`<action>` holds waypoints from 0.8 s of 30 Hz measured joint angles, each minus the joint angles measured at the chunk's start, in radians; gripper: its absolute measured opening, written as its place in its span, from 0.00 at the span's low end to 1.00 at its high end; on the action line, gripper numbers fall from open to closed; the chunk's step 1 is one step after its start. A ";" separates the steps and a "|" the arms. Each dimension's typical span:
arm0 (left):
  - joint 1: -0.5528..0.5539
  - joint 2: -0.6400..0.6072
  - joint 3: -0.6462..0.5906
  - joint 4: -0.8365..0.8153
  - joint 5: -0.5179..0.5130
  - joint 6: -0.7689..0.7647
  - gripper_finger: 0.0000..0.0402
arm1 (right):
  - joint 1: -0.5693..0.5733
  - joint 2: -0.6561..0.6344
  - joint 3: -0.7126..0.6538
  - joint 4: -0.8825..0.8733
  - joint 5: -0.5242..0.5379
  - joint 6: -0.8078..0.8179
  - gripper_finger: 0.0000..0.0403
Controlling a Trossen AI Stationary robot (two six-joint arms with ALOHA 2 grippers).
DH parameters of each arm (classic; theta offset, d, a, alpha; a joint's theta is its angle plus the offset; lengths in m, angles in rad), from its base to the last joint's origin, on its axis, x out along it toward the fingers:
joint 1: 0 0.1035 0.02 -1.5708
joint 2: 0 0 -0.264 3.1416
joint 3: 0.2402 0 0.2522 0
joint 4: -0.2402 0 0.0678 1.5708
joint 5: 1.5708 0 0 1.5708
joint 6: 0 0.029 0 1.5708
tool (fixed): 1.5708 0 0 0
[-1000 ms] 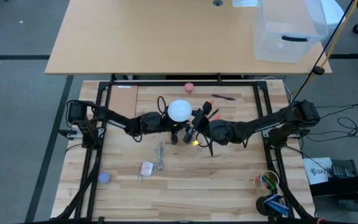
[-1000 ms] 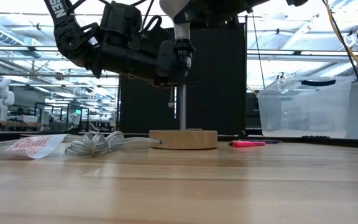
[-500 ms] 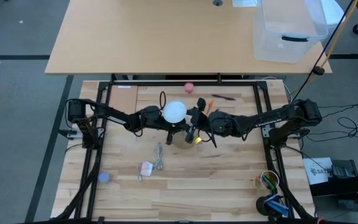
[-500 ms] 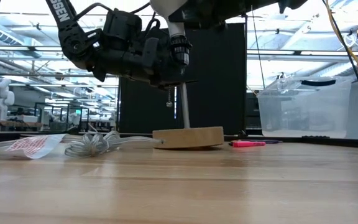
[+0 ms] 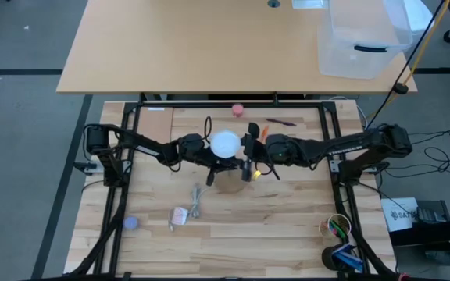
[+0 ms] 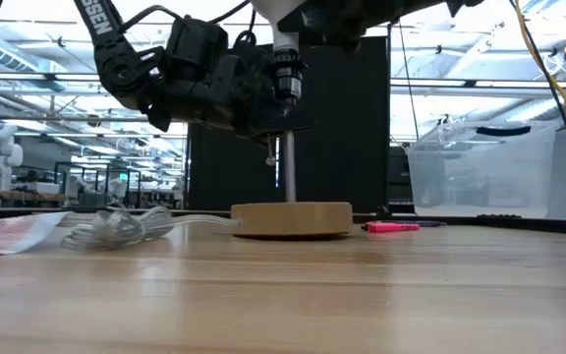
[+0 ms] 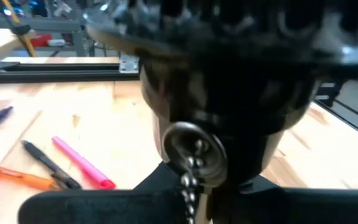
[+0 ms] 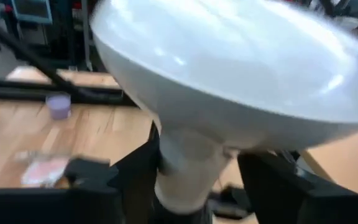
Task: Screw lightbulb
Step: Remove the white lightbulb from the desk lamp
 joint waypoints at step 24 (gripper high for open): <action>-0.002 0.000 -0.003 -0.001 -0.105 -0.007 0.07 | 0.267 -0.008 -0.129 0.004 0.557 0.184 0.68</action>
